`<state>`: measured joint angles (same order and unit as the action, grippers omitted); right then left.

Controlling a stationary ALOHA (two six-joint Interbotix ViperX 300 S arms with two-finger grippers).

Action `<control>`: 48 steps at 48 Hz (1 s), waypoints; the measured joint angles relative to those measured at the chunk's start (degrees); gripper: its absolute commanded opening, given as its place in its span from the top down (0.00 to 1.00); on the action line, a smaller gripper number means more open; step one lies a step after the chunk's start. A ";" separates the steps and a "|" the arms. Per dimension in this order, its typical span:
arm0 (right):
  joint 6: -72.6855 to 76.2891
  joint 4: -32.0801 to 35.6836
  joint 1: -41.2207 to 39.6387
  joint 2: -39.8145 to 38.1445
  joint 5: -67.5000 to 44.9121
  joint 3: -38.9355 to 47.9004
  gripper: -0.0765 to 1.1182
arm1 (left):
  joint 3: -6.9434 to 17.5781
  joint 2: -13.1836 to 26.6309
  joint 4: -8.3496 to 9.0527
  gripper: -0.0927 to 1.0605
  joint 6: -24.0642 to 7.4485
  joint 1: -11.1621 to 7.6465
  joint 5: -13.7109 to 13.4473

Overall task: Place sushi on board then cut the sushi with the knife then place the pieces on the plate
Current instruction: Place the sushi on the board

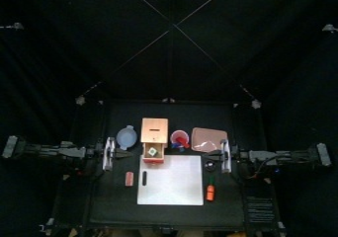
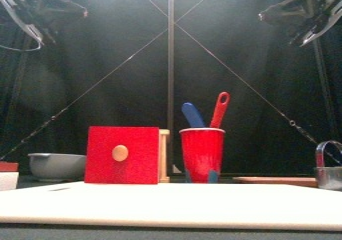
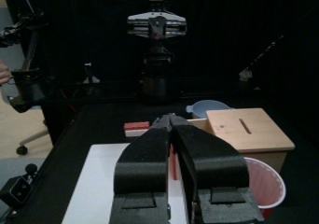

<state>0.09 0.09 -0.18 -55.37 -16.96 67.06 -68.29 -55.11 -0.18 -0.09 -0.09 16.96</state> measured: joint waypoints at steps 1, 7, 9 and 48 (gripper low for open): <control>0.00 0.00 0.00 0.09 -0.09 0.00 0.95 | 0.00 0.09 0.09 0.89 0.00 0.00 0.00; 0.70 -0.35 -2.11 2.29 0.26 0.18 0.95 | 0.00 1.32 0.00 0.87 0.09 0.62 1.67; 1.23 -1.23 -3.60 4.39 0.70 -0.97 0.95 | 0.00 1.32 0.00 0.87 0.00 0.62 2.11; 2.29 -5.98 -7.21 55.11 51.42 -53.17 0.72 | -4.75 1.76 -2.99 0.87 0.18 4.13 2.72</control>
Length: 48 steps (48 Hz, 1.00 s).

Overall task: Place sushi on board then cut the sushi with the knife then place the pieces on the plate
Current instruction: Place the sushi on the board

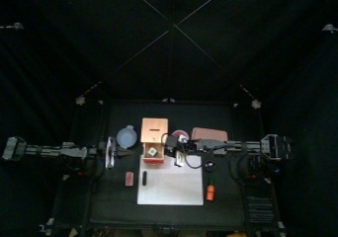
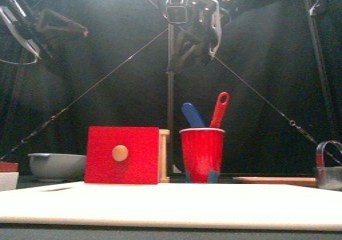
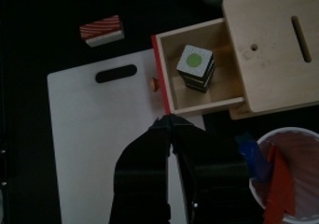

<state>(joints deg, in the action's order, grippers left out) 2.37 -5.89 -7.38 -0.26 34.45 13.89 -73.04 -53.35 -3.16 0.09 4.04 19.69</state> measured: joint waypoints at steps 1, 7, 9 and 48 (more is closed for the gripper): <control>0.00 0.00 -0.09 0.53 0.09 -0.53 0.67 | -0.26 0.00 0.00 0.87 -0.09 0.26 -0.09; 0.00 0.26 -0.18 3.87 0.26 -2.72 0.37 | -0.70 -0.18 -0.88 0.87 0.26 1.67 0.00; 0.26 0.44 -0.18 4.75 0.26 -3.16 0.29 | -0.88 0.00 -1.85 0.86 0.18 2.11 0.00; 22.32 17.14 0.97 23.82 21.97 -28.21 0.23 | -3.25 0.00 -5.63 0.81 0.09 5.89 0.00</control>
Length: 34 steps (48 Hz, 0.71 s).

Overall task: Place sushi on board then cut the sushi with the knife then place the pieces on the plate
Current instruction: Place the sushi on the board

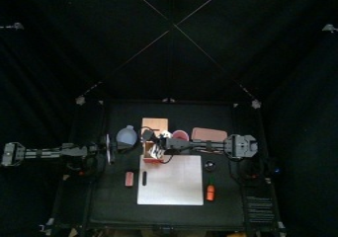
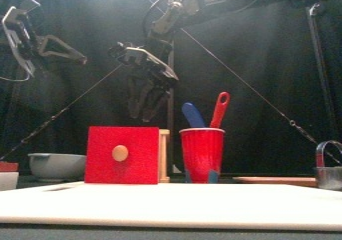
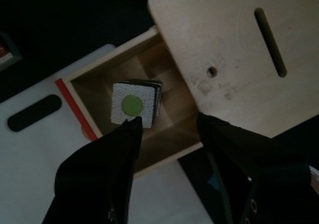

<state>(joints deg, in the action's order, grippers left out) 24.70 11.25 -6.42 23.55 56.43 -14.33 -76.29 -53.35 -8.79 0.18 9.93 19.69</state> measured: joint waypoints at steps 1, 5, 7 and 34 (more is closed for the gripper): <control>0.00 -0.44 0.00 0.09 0.00 -0.18 0.23 | 0.00 -0.18 0.00 0.81 0.00 0.09 0.00; 0.09 -2.02 0.00 0.97 -0.53 -0.26 0.23 | 0.00 0.00 0.00 0.81 0.00 0.35 0.00; 0.09 -2.55 0.00 1.58 -1.05 -0.26 0.23 | 0.00 0.00 0.00 0.81 0.00 0.44 0.00; 1.32 -0.70 0.09 4.48 -2.46 -0.70 0.24 | 0.00 0.00 -1.05 0.81 0.00 1.23 0.00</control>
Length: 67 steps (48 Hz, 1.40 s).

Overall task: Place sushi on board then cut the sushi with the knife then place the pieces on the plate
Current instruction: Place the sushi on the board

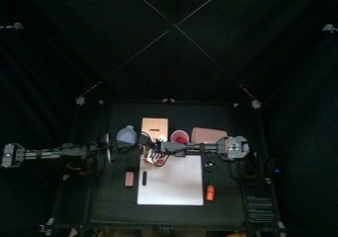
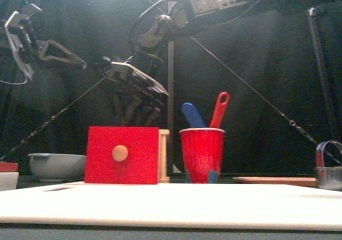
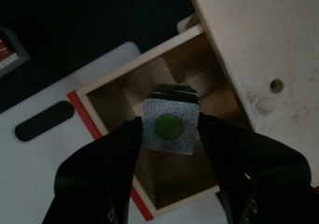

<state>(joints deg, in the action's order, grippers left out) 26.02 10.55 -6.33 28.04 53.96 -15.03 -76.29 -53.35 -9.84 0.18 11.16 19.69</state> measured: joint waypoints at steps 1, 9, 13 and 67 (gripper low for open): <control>0.00 0.09 -0.09 0.00 0.00 -0.18 0.25 | 0.00 0.00 0.00 0.81 0.00 0.00 -0.09; -0.09 0.09 0.09 0.00 0.44 -0.35 0.38 | -0.18 0.00 0.09 0.81 0.00 0.26 0.00; -0.18 0.09 0.09 0.00 0.62 -0.35 0.42 | -0.44 0.00 0.00 0.81 0.00 0.62 0.00; 8.17 29.53 15.29 -38.94 -20.83 50.54 0.43 | 1.32 0.00 -3.16 0.81 0.00 4.57 0.00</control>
<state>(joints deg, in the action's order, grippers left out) 34.19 40.08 8.96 -10.90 33.13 35.51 -74.97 -53.35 -13.01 0.18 15.73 19.69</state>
